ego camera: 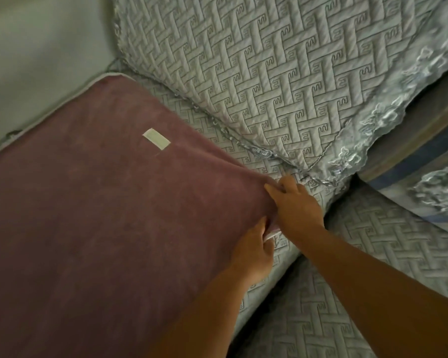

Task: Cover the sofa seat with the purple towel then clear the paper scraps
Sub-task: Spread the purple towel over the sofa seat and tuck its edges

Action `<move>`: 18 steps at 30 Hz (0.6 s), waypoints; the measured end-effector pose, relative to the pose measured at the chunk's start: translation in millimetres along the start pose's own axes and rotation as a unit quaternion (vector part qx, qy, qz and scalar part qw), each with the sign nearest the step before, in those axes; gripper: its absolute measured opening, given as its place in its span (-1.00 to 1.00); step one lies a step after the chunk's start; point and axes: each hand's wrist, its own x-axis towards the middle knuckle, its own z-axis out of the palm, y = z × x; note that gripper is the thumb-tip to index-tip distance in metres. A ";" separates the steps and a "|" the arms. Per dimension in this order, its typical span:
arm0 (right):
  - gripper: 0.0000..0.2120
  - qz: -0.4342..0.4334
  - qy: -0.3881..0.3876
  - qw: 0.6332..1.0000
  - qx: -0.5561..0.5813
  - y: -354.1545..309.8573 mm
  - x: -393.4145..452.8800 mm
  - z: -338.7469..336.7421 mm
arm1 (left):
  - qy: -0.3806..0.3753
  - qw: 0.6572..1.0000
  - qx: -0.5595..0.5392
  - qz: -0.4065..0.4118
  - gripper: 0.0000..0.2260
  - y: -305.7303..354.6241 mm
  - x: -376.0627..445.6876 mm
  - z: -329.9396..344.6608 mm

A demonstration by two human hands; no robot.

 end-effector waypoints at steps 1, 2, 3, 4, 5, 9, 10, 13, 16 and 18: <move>-0.40 0.002 -0.001 1.000 0.001 0.8 -0.6 2.2 | -0.005 1.000 -0.003 -0.005 -0.50 -2.3 1.3 1.4; -0.40 0.005 -0.001 1.000 0.004 1.1 -0.8 4.1 | -0.012 1.000 -0.011 -0.012 -0.48 -4.4 2.1 2.5; -0.39 0.009 0.000 1.000 0.009 1.3 -0.7 6.2 | -0.015 1.000 -0.019 -0.017 -0.47 -6.1 3.0 3.9; -0.39 0.014 0.002 1.000 0.016 1.0 -0.1 8.1 | -0.016 0.999 -0.025 -0.020 -0.45 -7.3 3.7 5.1; -0.39 0.019 0.005 1.000 0.024 0.7 0.4 10.4 | -0.015 0.999 -0.028 -0.025 -0.44 -8.6 5.3 7.0; -0.34 0.016 0.024 0.999 0.015 -4.8 4.5 17.1 | -0.019 0.993 -0.100 -0.063 -0.46 -11.0 15.5 12.5; -0.31 0.015 0.025 1.000 0.005 -7.0 5.9 17.9 | -0.020 0.989 -0.128 -0.066 -0.50 -9.2 18.3 13.2; -0.28 0.008 0.040 0.999 -0.005 -15.8 9.9 18.5 | 0.001 0.986 -0.161 -0.050 -0.65 0.0 24.7 11.6; -0.40 -0.014 0.062 0.998 0.020 -24.0 15.9 17.2 | 0.061 0.983 -0.173 -0.027 -0.76 3.9 28.7 1.7; -0.46 -0.027 0.067 0.996 0.056 -29.7 20.8 14.4 | 0.117 0.982 -0.147 -0.013 -0.81 1.0 33.7 -9.8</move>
